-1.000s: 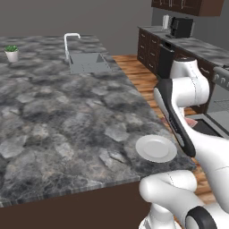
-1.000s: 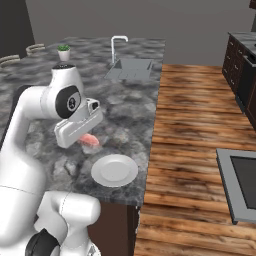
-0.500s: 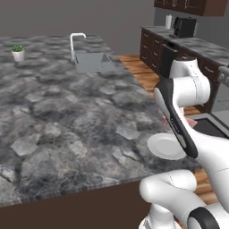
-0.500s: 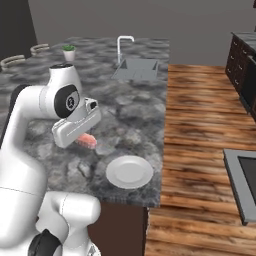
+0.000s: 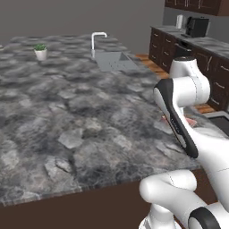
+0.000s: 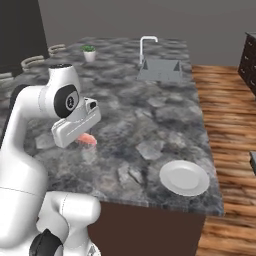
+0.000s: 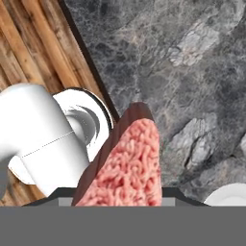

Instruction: Pick the steak from the counter and place it in the microwave. Then turn on the microwave.

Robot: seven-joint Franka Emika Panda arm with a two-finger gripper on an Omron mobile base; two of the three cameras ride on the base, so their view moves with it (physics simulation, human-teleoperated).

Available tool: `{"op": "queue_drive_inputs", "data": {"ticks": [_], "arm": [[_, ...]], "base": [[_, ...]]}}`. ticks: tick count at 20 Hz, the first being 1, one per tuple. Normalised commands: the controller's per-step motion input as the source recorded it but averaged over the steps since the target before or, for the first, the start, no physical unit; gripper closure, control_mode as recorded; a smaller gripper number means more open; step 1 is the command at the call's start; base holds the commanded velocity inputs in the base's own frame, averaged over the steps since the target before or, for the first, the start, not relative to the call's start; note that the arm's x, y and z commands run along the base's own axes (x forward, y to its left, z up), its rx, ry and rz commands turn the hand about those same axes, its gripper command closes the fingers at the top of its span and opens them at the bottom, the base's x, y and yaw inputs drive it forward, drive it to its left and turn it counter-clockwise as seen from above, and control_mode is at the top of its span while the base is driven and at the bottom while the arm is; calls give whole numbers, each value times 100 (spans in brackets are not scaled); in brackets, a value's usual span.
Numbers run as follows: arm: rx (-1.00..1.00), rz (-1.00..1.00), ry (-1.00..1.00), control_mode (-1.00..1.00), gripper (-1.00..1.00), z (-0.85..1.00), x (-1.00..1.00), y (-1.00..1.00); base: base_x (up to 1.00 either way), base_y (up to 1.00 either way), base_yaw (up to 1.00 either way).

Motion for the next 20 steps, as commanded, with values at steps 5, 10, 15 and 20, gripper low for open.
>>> {"op": "queue_drive_inputs", "data": {"ticks": [5,10,15,20], "arm": [[0,0,0,100,100,0,0,0],[0,0,0,100,100,0,0,0],[0,0,0,100,100,0,0,0],[0,0,0,100,100,0,0,0]], "base": [[0,90,0],[0,95,0],[0,94,0],[0,87,0]]}}
